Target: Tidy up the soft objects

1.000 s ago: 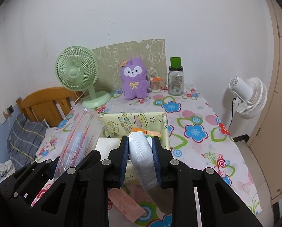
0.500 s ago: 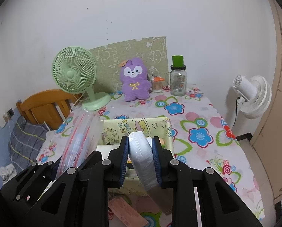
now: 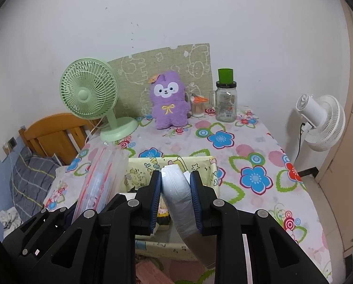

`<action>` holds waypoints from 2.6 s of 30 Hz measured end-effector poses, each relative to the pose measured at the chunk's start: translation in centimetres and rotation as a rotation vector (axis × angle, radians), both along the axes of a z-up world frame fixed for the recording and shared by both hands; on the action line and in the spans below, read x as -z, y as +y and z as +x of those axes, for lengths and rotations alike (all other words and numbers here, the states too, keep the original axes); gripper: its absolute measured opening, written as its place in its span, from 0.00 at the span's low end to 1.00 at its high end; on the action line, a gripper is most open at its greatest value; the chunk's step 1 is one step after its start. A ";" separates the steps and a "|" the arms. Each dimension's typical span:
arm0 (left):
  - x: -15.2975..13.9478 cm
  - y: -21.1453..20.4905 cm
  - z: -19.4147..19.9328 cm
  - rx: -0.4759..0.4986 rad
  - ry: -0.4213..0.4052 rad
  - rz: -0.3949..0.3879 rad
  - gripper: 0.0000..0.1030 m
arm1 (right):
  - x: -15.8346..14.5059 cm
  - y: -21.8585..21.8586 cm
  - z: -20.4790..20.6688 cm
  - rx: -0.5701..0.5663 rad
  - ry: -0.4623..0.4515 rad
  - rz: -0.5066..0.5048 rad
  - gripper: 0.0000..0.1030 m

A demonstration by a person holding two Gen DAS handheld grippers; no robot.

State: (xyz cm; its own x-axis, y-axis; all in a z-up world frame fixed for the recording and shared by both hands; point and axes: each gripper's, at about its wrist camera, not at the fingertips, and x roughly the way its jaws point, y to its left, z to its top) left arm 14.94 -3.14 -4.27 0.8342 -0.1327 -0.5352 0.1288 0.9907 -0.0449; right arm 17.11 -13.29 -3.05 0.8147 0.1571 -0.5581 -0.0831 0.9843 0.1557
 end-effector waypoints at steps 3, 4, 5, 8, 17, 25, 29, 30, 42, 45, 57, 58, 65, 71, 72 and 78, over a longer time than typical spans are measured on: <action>0.3 0.0 0.6 -0.006 0.015 0.003 0.23 | 0.1 -0.2 0.6 0.001 0.004 0.011 0.27; 0.5 -0.1 0.9 -0.009 0.021 0.007 0.23 | 0.1 -0.2 0.7 0.001 0.003 0.015 0.27; 0.6 -0.1 1.1 -0.008 0.025 0.008 0.23 | 0.0 -0.4 0.9 0.005 0.002 0.018 0.27; 0.9 -0.2 1.8 -0.008 0.038 0.009 0.23 | 0.1 -0.6 1.5 0.009 0.004 0.023 0.27; 2.3 0.4 3.5 -0.029 0.079 0.018 0.25 | 0.8 -0.4 3.8 0.003 0.032 0.035 0.27; 3.6 0.7 4.3 -0.032 0.122 0.023 0.26 | 2.7 0.1 5.3 -0.025 0.092 0.057 0.28; 4.0 0.5 4.2 -0.021 0.126 0.036 0.26 | 3.5 0.2 5.6 -0.035 0.124 0.052 0.35; 4.0 0.5 4.2 -0.020 0.128 0.033 0.26 | 3.7 0.3 5.6 -0.039 0.133 0.047 0.40; 4.2 -0.8 4.1 0.005 0.132 0.018 0.29 | 3.4 -1.2 4.6 -0.013 0.113 0.044 0.60; 4.3 -1.4 4.1 0.016 0.136 0.017 0.34 | 3.3 -1.9 4.4 0.006 0.112 0.046 0.60; 4.2 -2.6 3.3 0.042 0.124 0.012 0.63 | 3.7 -3.2 3.7 0.032 0.120 0.053 0.61; 4.2 -2.6 3.2 0.042 0.122 0.013 0.63 | 3.7 -3.2 3.7 0.031 0.121 0.053 0.61; 3.7 -2.5 2.3 0.034 0.108 0.013 0.66 | 3.5 -3.0 2.8 0.024 0.112 0.050 0.61; 3.2 -2.4 1.0 0.033 0.085 0.013 0.69 | 3.2 -3.0 1.6 0.024 0.099 0.046 0.69; 3.1 -2.4 0.8 0.031 0.083 0.013 0.70 | 3.1 -2.9 1.4 0.024 0.094 0.046 0.69; 2.2 -2.4 -0.7 0.026 0.058 0.007 0.71 | 2.4 -2.7 -0.3 0.019 0.067 0.023 0.69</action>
